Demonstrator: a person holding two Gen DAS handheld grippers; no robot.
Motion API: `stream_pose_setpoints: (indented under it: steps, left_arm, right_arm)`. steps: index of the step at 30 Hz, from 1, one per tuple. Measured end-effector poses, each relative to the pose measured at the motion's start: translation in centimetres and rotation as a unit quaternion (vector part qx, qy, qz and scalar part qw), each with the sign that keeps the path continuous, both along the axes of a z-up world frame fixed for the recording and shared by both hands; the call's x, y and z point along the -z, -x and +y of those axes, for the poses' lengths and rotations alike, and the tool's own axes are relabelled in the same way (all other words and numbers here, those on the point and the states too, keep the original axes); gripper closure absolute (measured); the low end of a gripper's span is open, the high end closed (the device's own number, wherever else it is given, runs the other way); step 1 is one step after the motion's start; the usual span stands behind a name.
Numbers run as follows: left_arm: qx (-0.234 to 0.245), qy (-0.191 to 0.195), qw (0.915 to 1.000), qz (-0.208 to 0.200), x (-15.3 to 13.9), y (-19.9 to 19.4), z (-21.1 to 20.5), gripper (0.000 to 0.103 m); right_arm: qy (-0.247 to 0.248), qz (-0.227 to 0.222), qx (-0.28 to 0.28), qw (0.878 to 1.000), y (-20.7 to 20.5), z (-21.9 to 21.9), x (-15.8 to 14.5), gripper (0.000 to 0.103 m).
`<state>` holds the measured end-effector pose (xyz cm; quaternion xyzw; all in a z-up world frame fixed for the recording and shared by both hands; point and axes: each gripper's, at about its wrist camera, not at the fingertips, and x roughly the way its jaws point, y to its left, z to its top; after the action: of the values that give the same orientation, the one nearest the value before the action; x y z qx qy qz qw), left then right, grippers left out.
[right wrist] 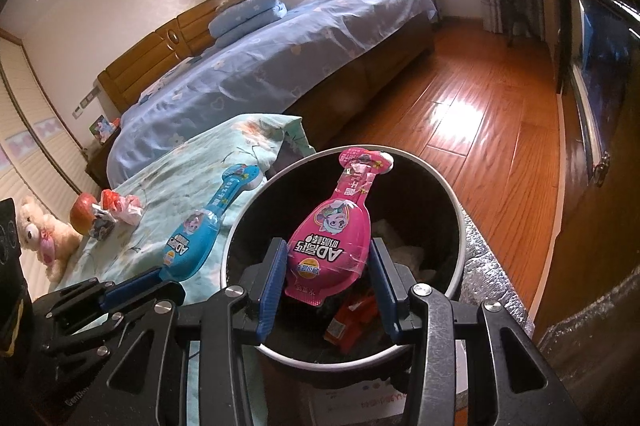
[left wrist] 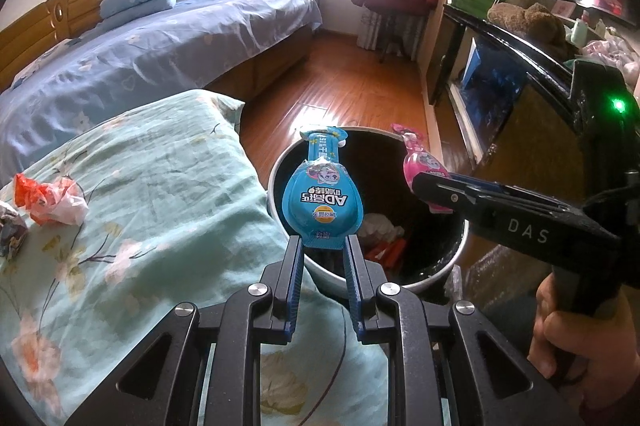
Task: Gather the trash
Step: 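Hold the blue and pink candy toys above the bin opening with both tools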
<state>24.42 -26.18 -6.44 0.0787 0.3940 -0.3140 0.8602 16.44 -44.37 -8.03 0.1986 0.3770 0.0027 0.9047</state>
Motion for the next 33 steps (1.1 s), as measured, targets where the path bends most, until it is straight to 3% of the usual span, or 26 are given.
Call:
stream_pose_setpoints:
  steps: [33]
  left_arm:
    - [0.008, -0.004, 0.9999, 0.012, 0.6, -1.7, -2.1, 0.084]
  right_arm:
    - [-0.006, 0.009, 0.01, 1.0, -1.0, -1.5, 0.5, 0.061]
